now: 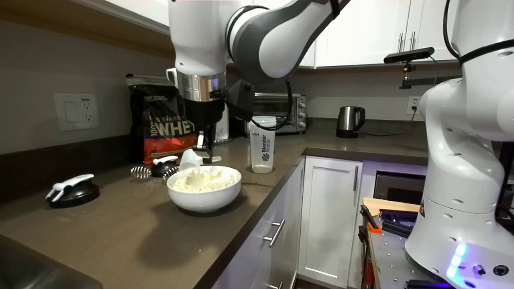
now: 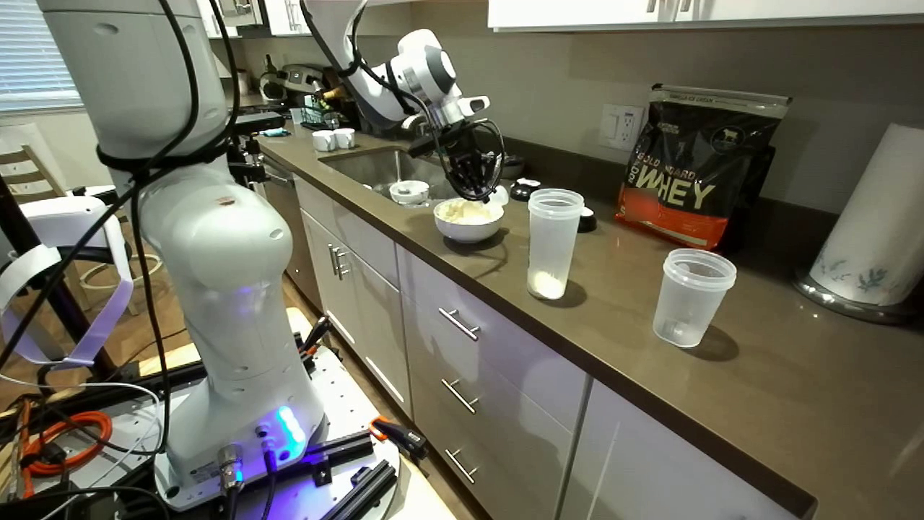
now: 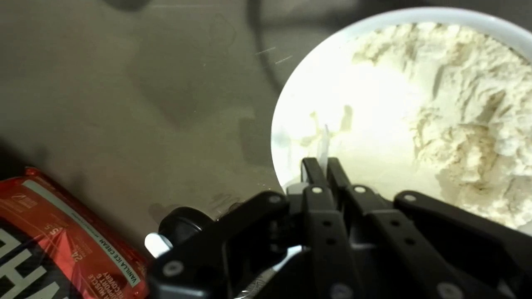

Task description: Pick up the small scoop and scoop some powder from the bowl and put it in the plastic container to the right.

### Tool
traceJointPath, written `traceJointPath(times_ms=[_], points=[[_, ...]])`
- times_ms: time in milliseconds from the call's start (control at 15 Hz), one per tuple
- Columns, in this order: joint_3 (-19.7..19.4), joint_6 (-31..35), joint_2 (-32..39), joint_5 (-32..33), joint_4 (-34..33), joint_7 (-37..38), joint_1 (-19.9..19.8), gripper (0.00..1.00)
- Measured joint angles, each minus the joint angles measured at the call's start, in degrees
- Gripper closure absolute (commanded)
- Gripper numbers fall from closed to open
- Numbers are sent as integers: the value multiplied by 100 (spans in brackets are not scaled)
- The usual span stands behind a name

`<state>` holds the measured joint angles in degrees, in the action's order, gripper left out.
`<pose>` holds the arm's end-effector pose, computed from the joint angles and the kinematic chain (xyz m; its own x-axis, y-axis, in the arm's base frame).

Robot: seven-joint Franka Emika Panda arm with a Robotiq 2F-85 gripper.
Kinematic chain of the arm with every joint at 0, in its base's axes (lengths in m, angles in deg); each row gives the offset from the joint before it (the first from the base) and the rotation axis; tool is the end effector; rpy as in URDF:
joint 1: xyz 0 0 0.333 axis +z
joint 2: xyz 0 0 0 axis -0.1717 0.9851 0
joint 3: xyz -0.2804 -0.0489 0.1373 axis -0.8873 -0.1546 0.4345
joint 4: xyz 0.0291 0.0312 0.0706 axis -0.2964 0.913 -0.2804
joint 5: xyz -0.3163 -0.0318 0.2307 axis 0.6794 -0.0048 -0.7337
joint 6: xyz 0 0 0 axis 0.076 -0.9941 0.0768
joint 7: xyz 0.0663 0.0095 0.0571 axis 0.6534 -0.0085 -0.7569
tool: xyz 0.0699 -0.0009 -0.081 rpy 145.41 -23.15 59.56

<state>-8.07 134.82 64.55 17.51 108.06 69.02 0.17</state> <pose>0.4921 0.1689 0.3551 0.9163 0.3863 0.1057 0.3091 -0.8499 0.4267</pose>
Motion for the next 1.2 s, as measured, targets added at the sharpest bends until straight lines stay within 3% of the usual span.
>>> traceJointPath(times_ms=[733,1200], points=[[122,160,88,582,165,204,91,96],[143,162,165,594,222,244,230,97]])
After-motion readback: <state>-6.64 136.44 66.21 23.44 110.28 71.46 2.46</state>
